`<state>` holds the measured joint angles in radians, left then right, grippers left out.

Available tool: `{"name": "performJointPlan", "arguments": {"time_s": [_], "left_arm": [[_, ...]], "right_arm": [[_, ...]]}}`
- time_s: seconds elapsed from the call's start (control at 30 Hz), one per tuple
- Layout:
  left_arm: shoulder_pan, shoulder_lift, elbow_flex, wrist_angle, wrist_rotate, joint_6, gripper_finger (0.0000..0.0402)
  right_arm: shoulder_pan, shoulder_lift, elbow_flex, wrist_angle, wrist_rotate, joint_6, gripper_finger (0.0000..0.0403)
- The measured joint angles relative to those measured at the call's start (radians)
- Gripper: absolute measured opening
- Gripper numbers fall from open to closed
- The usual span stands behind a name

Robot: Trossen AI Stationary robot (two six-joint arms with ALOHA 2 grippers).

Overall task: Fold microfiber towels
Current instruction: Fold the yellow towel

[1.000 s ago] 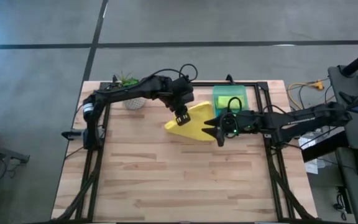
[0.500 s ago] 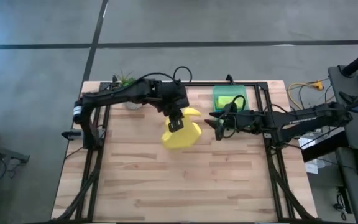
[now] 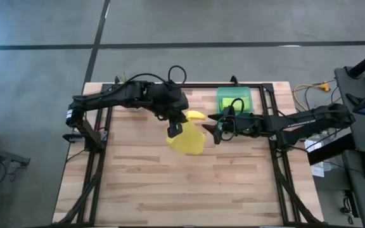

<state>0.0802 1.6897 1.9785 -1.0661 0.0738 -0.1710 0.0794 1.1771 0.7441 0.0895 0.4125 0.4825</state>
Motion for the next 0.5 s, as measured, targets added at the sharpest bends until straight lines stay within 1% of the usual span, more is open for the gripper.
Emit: {"name": "performJointPlan", "arguments": {"time_s": [0.1,0.17,0.27,0.3,0.37,0.43,0.5], "left_arm": [[-0.005,-0.012,0.0,0.036,0.007,-0.007,0.0],[-0.009,-0.019,0.0,0.049,0.027,-0.008,0.0],[-0.012,-0.028,0.0,0.043,0.038,-0.008,0.0],[-0.012,-0.032,0.0,0.04,0.04,-0.008,0.0],[-0.011,-0.04,0.0,0.029,0.039,-0.008,0.0],[-0.011,-0.054,0.0,0.027,0.038,-0.008,0.0],[-0.01,-0.065,0.0,0.019,0.038,-0.007,0.0]], "right_arm": [[-0.015,0.044,0.0,0.119,0.004,-0.059,0.0284],[-0.032,0.07,0.001,0.185,0.007,-0.096,0.0279],[-0.044,0.092,0.02,0.235,0.01,-0.144,0.0253],[-0.044,0.096,0.032,0.236,0.01,-0.156,0.0237],[-0.042,0.093,0.049,0.217,0.007,-0.178,0.0191],[-0.042,0.086,0.066,0.164,-0.005,-0.197,0.0129],[-0.043,0.068,0.089,0.088,-0.035,-0.212,0.0057]]}}
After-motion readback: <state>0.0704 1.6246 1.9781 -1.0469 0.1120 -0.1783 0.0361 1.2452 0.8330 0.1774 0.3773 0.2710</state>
